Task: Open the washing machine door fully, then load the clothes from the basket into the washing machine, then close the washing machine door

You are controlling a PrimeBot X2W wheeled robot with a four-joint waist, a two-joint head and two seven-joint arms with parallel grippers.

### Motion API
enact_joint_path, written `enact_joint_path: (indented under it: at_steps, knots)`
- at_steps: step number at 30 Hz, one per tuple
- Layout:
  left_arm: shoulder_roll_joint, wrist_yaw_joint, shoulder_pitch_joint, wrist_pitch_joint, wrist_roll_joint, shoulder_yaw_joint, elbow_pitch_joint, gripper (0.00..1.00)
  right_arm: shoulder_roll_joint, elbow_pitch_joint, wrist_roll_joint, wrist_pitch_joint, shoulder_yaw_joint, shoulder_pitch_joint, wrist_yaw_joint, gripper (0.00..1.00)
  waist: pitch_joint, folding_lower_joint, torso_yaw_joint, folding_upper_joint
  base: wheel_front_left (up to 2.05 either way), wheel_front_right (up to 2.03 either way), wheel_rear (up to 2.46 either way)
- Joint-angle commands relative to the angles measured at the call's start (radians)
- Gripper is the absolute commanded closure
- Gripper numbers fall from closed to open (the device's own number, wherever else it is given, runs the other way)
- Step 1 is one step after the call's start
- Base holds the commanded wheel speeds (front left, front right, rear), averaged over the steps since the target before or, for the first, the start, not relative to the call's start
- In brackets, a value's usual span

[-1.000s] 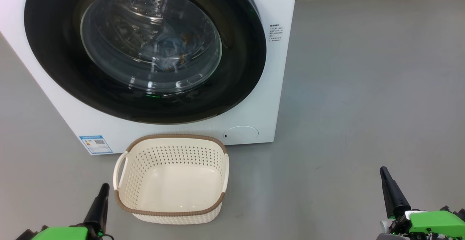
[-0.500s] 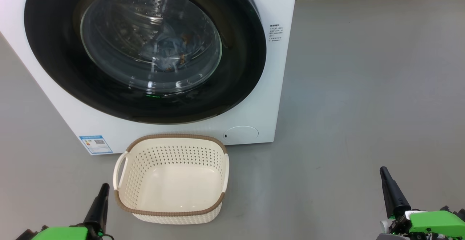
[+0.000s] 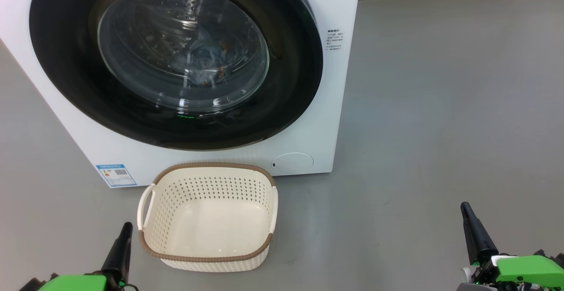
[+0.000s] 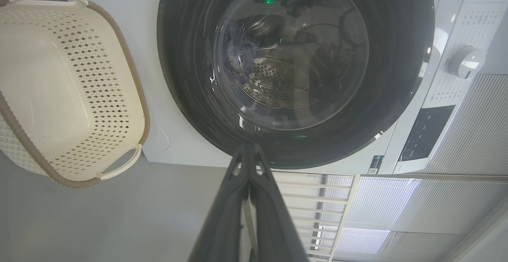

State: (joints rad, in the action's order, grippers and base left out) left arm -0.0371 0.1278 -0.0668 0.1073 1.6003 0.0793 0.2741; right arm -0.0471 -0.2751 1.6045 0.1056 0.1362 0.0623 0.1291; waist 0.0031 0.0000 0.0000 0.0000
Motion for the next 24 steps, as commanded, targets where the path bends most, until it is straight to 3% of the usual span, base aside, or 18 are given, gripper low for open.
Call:
enact_joint_path:
  at_steps: [1, 24]
  knots:
    - [-0.013, 0.003, -0.041, 0.006, 0.008, 0.034, -0.029, 1.00, -0.003, 0.030, 0.003, 0.008, -0.021, 0.046, 0.002, 1.00, 0.000, 0.0000, 0.000, 0.0000, 0.00, 0.00, 0.00]
    - [-0.013, 0.003, -0.041, 0.006, 0.008, 0.034, -0.029, 1.00, -0.003, 0.030, 0.003, 0.008, -0.021, 0.046, 0.002, 1.00, 0.000, 0.0000, 0.000, 0.0000, 0.00, 0.00, 0.00]
